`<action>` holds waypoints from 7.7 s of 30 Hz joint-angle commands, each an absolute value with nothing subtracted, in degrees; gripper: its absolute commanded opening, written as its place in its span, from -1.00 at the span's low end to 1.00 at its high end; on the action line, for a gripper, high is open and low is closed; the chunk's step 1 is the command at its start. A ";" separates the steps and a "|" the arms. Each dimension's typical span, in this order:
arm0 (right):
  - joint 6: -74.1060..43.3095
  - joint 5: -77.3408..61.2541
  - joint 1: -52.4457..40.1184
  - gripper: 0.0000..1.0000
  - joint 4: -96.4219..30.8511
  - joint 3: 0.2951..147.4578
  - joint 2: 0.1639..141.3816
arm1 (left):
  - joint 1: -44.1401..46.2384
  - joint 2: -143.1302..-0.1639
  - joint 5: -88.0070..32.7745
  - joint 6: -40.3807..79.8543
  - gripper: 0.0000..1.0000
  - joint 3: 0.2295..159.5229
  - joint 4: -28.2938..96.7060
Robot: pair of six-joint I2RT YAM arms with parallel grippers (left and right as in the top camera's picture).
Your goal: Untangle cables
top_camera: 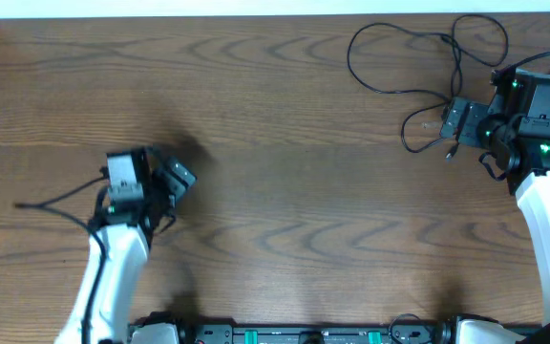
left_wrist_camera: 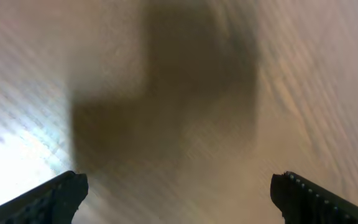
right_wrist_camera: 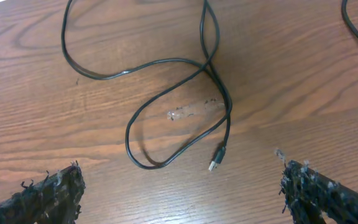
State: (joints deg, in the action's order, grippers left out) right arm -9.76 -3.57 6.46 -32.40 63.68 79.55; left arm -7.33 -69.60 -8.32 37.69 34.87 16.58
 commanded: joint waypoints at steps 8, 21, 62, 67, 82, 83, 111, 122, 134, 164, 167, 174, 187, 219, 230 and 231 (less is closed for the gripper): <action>-8.93 -3.36 6.39 0.99 -32.60 63.86 79.42 | -7.25 -45.19 -8.54 36.45 0.97 13.65 -2.15; -8.91 -3.36 6.39 0.99 -32.62 63.86 79.42 | -1.50 -30.85 -16.05 10.35 0.97 1.06 -19.64; -8.91 -3.36 6.39 0.98 -32.60 63.86 79.42 | -1.58 -2.39 -16.10 2.33 0.97 0.23 1.61; -8.91 -3.36 6.39 0.99 -32.60 63.86 79.42 | -1.56 -0.08 -16.51 2.13 0.97 0.23 2.61; -8.91 -3.36 6.39 0.98 -32.60 63.86 79.42 | -1.58 -0.05 -16.45 2.15 0.97 0.23 2.57; -8.91 -3.36 6.39 0.99 -32.60 63.86 79.42 | -1.58 -0.05 -16.45 2.15 0.97 0.23 2.57; -8.95 -3.36 6.39 0.98 -31.16 63.86 79.42 | -1.58 -0.03 -16.45 2.15 0.97 0.23 2.55; 4.86 -20.51 6.33 0.99 -27.49 63.72 78.63 | -1.58 -0.03 -16.45 2.15 0.97 0.23 2.55; 4.89 -21.19 6.44 0.99 -18.76 52.25 59.35 | -1.58 -0.03 -16.45 2.15 0.97 0.23 2.55; -1.72 -23.05 6.44 0.98 2.17 22.85 18.81 | -1.58 -0.03 -16.45 2.15 0.97 0.23 2.55; -1.91 -22.92 6.44 0.99 3.75 21.21 18.28 | -1.58 -0.03 -16.45 2.15 0.96 0.23 2.55; -5.96 -18.17 6.66 0.99 12.29 14.81 18.26 | -1.58 -0.03 -16.45 2.15 0.97 0.23 2.55; -7.35 -25.34 12.01 0.99 32.27 4.89 18.26 | -1.58 -0.05 -16.47 2.15 0.97 0.23 2.55; 4.36 -10.52 13.19 0.99 6.02 0.32 18.28 | -1.56 -0.05 -16.45 2.15 0.97 0.23 2.55; 4.38 -3.27 13.19 0.99 -4.34 0.32 18.28 | -1.58 -0.05 -16.47 2.15 0.97 0.23 2.55; 3.51 -2.94 13.19 0.99 -4.51 0.34 18.70 | -1.58 -0.05 -16.45 2.15 0.97 0.23 2.55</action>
State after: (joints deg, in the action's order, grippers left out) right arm 3.62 -6.70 12.69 -3.46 0.40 18.37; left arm -1.72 -0.58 -15.14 2.72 0.91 0.12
